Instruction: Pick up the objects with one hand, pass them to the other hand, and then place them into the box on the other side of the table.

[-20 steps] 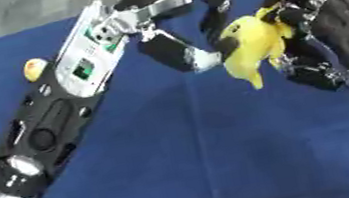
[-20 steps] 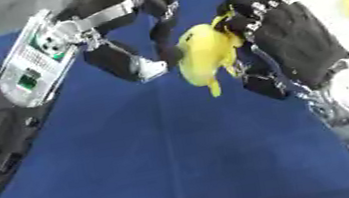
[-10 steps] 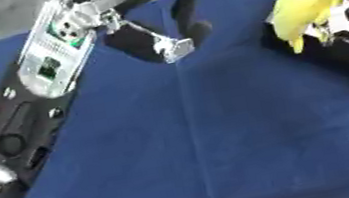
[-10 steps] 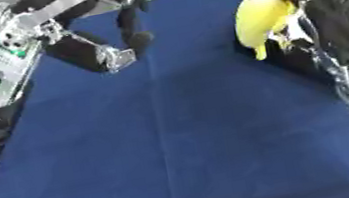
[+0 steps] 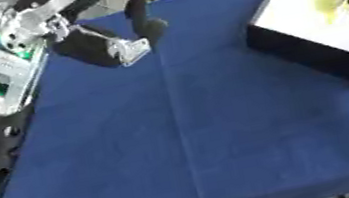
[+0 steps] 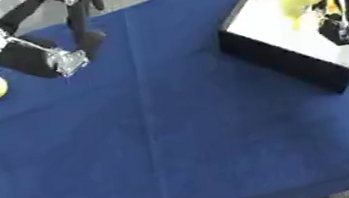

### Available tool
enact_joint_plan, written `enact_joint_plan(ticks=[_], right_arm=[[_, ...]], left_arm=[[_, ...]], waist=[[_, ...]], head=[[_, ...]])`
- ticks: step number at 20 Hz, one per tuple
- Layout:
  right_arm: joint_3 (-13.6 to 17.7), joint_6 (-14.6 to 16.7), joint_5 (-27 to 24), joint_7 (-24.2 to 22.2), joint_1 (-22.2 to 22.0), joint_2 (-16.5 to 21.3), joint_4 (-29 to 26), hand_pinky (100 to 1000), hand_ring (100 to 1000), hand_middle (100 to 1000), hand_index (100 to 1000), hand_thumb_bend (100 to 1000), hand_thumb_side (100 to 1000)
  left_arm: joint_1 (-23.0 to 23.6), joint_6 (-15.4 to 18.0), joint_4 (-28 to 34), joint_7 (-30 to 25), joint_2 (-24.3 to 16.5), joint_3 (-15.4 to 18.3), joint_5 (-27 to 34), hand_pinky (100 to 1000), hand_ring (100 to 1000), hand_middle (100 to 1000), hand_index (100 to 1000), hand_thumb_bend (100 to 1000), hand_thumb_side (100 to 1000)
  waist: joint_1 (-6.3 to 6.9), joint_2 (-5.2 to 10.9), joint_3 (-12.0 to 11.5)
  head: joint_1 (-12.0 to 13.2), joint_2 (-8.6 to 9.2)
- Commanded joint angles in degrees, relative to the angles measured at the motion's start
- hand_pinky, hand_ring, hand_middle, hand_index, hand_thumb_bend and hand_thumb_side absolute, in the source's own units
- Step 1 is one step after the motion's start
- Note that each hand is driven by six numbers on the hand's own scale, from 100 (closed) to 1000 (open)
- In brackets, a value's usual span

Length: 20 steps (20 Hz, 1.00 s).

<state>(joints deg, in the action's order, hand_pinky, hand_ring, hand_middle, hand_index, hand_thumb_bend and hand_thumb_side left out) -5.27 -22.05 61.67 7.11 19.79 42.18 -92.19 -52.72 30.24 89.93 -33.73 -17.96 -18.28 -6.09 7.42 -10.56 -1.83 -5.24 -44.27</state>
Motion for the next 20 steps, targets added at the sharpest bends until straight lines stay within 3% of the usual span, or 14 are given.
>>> enact_joint_plan(ticks=[1, 3, 4, 6, 8, 9, 10, 11, 13, 16, 17, 20], right_arm=[[1.1, -0.7, -0.1, -4.3, 1.2, 4.0, 1.6, 794, 847, 832, 1000, 100, 183], [1.4, -0.8, 0.1, -6.2, 1.2, 4.7, 1.2, 812, 867, 855, 1000, 100, 324], [1.5, -0.7, 0.3, -7.0, 1.1, 4.9, 0.7, 822, 873, 864, 1000, 100, 286], [1.8, -0.3, 1.2, -8.9, 0.9, 5.4, -1.0, 847, 882, 882, 1000, 105, 291], [1.8, 0.7, 3.0, -11.6, 0.7, 6.1, -3.2, 880, 885, 903, 1000, 229, 278], [1.9, 1.2, 4.2, -13.2, 0.6, 6.4, -4.5, 895, 884, 912, 1000, 327, 224], [2.1, 1.7, 5.8, -14.7, 0.6, 6.5, -6.0, 901, 877, 914, 1000, 402, 240], [2.5, 2.2, 7.6, -15.9, 0.5, 6.5, -7.7, 902, 865, 910, 1000, 438, 247], [3.3, 2.9, 11.3, -17.0, 0.3, 6.1, -11.7, 898, 838, 896, 1000, 427, 234], [4.3, 4.6, 17.2, -15.9, -0.4, 4.0, -20.0, 891, 817, 884, 1000, 415, 200], [4.2, 5.6, 18.6, -14.7, -0.1, 3.0, -21.2, 886, 805, 876, 1000, 394, 100], [1.9, 11.3, 20.8, -6.9, 1.3, -1.9, -22.3, 880, 802, 870, 987, 364, 100]], left_arm=[[-0.4, 5.0, 1.1, -5.6, -1.6, 1.0, 0.6, 566, 324, 253, 355, 100, 245], [-0.1, 5.0, 1.0, -5.8, -1.8, 1.1, 0.4, 566, 325, 253, 356, 100, 203], [0.0, 5.0, 0.8, -5.9, -1.9, 1.2, 0.3, 566, 325, 254, 356, 100, 245], [0.3, 5.2, 0.6, -6.1, -2.2, 1.2, 0.0, 571, 330, 259, 361, 100, 245], [0.6, 5.4, 0.2, -6.3, -2.5, 1.2, -0.5, 571, 331, 259, 361, 100, 246], [0.8, 5.5, -0.1, -6.4, -2.6, 1.3, -0.7, 571, 331, 259, 361, 100, 246], [1.0, 5.6, -0.3, -6.4, -2.8, 1.4, -0.9, 572, 332, 260, 362, 100, 246], [1.2, 5.6, -0.5, -6.3, -3.0, 1.5, -1.2, 572, 333, 261, 363, 100, 246], [1.6, 5.8, -0.9, -6.0, -3.5, 1.9, -1.8, 572, 335, 262, 364, 100, 246], [2.1, 6.0, -1.7, -4.8, -4.8, 3.0, -3.3, 573, 336, 264, 366, 100, 247], [2.3, 5.9, -2.3, -4.4, -5.5, 3.2, -4.1, 575, 342, 271, 373, 100, 250], [3.1, 6.0, -5.8, -2.3, -8.2, 4.2, -8.8, 583, 361, 294, 398, 100, 256]], waist=[[-0.38, 1.37, -0.2], [-0.44, 1.36, -0.2], [-0.47, 1.36, -0.1], [-0.51, 1.38, -0.1], [-0.55, 1.42, -0.1], [-0.58, 1.44, 0.0], [-0.59, 1.46, 0.0], [-0.59, 1.47, 0.0], [-0.57, 1.49, 0.1], [-0.52, 1.45, 0.5], [-0.46, 1.49, 0.5], [-0.31, 1.68, 0.9]], head=[[-1.1, 0.15], [-1.5, 0.15], [-1.7, 0.15], [-1.8, 0.15], [-1.9, 0.15], [-1.9, 0.15], [-1.9, 0.15], [-1.9, 0.15], [-1.6, 0.15], [-0.5, 0.15], [0.2, 0.15], [3.9, 0.15]])
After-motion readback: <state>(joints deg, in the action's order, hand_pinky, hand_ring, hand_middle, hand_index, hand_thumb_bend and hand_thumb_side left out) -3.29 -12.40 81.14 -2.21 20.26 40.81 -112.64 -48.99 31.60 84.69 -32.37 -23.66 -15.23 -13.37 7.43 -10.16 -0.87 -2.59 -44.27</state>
